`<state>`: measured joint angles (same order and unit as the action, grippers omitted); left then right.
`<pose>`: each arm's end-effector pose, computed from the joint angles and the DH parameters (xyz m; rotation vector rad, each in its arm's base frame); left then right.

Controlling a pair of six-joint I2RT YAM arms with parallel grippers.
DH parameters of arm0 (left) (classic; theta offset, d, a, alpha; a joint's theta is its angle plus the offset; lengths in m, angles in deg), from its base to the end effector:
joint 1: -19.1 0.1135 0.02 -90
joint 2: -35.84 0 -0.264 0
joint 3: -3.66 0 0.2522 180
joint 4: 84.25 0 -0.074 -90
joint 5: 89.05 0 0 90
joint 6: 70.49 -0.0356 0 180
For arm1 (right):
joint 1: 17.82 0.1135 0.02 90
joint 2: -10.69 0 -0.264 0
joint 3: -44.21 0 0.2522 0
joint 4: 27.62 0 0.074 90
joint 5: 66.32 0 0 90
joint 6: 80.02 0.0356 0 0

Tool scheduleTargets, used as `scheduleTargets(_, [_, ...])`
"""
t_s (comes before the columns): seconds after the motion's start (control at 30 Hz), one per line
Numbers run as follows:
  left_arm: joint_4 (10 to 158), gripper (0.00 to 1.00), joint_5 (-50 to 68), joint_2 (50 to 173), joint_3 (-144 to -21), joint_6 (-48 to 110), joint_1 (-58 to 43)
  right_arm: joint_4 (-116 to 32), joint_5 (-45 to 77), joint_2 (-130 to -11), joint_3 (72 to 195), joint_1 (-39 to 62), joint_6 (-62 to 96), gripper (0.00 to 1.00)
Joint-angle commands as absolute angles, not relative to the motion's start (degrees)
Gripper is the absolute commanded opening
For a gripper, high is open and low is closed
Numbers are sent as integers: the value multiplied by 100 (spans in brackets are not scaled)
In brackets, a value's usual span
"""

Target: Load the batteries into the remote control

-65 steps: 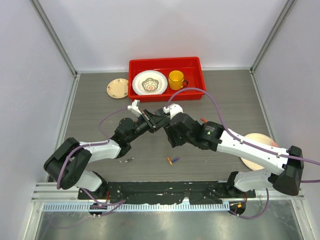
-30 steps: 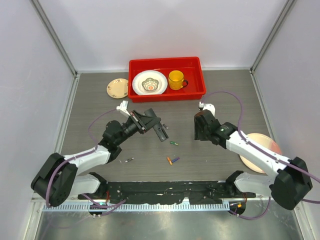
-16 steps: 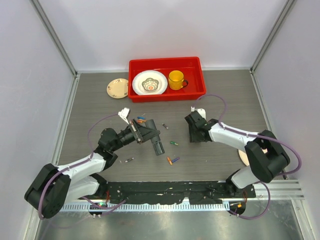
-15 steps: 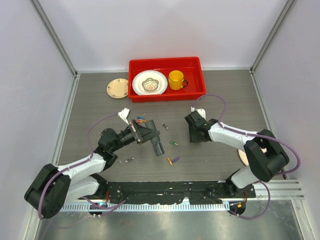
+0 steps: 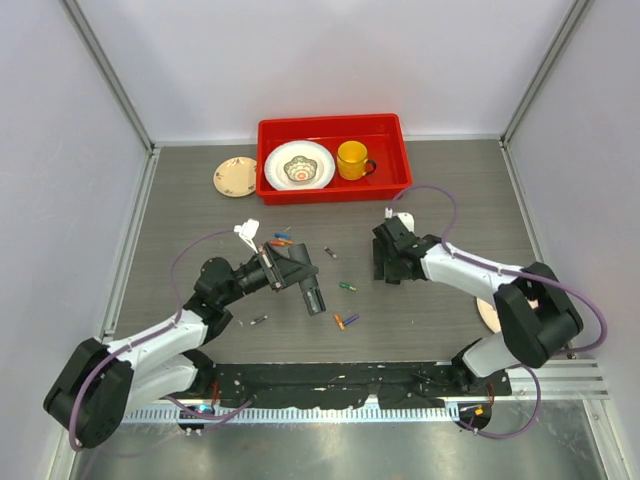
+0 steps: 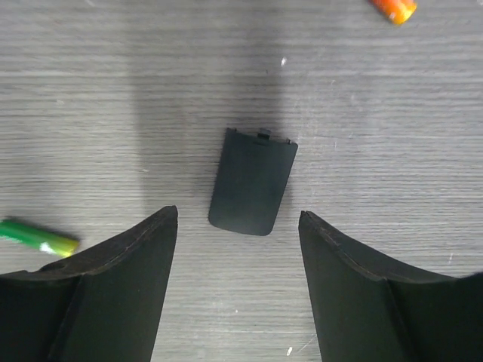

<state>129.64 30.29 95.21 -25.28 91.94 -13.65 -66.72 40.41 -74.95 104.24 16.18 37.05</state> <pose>0.1653 -0.1271 0.2193 -0.1376 1.8309 -1.7739 0.2325 0.1445 0.1700 -0.0720 2.6171 -0.0331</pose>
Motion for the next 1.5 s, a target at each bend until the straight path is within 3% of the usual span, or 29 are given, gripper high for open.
scheduleTargets(0.0, [12681,4,2838,9113,-2680,8816,-1350,-6827,4222,-6807,10982,1602,3688,72])
scheduleTargets(0.1, [12725,9,2811,9060,-2663,8842,-1350,-6906,4730,-6692,11114,1567,3644,73])
scheduleTargets(0.23, [13119,0,2811,9226,-2496,9148,-1359,-6512,5637,-6814,11062,1313,3486,71])
scheduleTargets(0.37, [14629,0,2609,9516,-2013,9878,-1359,-6457,5463,-7350,11395,698,3608,67])
scheduleTargets(0.57, [14517,0,3951,9850,-2451,9879,-1350,-5835,5347,-7658,11335,398,3758,65])
scheduleTargets(0.8, [15018,0,4533,9807,-2460,9853,-1420,-5377,5366,-7168,10774,389,4083,64])
scheduleTargets(1.3, [15116,0,4340,9815,-2469,9483,-1755,-4894,5015,-7017,10395,398,3908,61])
scheduleTargets(1.47, [14467,0,3999,9702,-2461,9335,-1746,-5121,4715,-7226,10709,398,3759,61])
